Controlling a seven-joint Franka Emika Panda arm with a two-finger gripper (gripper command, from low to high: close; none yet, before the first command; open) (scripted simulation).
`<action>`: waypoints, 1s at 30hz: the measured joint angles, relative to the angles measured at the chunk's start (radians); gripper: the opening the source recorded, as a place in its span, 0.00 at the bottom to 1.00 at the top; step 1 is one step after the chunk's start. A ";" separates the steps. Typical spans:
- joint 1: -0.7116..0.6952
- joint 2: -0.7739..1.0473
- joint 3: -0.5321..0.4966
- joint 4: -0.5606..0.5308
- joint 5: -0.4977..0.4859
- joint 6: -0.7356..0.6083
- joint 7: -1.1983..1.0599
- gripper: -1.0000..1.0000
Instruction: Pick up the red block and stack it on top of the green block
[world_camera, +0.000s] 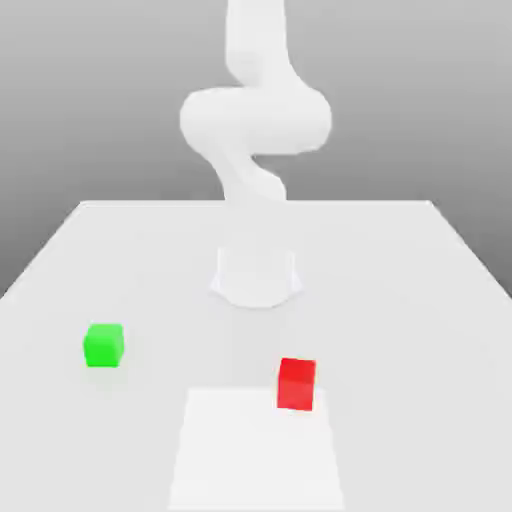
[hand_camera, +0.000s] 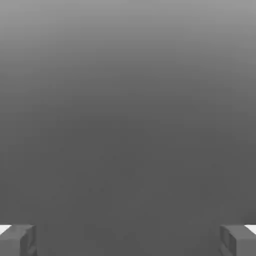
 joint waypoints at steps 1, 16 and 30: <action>0.021 0.030 -0.016 -0.029 -0.005 0.023 -0.052 0.50; 0.271 0.430 -0.176 -0.422 -0.057 0.338 -0.759 0.50; 0.346 0.800 -0.146 -0.563 0.104 0.642 -1.200 0.50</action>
